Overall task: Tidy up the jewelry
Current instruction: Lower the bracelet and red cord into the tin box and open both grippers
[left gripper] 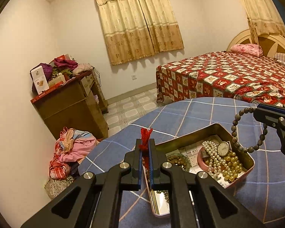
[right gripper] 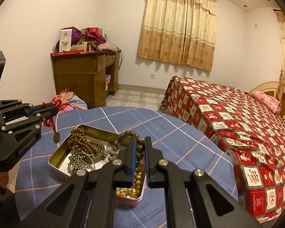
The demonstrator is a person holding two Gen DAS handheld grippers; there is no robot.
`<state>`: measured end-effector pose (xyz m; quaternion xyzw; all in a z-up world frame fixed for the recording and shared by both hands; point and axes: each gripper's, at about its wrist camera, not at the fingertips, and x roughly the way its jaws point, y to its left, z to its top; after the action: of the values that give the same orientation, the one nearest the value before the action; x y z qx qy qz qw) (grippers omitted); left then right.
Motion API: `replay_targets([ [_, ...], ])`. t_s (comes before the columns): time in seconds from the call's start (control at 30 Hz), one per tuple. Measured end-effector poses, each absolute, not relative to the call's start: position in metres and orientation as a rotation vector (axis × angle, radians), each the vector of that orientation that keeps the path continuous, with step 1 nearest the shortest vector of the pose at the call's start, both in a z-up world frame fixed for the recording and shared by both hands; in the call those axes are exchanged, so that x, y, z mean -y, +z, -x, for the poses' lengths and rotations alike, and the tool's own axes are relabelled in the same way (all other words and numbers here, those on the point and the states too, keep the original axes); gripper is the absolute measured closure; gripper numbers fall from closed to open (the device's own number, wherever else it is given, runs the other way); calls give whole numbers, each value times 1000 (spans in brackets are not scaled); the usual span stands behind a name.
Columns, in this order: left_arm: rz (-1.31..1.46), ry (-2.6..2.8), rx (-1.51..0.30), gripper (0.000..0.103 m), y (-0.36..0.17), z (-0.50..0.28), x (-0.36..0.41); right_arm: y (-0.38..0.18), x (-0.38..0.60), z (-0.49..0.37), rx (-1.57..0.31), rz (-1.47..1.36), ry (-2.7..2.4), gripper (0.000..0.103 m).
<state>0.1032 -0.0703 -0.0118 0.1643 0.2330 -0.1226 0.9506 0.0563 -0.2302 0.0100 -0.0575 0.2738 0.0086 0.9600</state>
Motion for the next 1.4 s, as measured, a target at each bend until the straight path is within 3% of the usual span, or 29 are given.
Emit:
replay_targets([
  [1.4,-437,-298,-655,98,-79,-148,94,-36,203,-115,-733,193,22,93],
])
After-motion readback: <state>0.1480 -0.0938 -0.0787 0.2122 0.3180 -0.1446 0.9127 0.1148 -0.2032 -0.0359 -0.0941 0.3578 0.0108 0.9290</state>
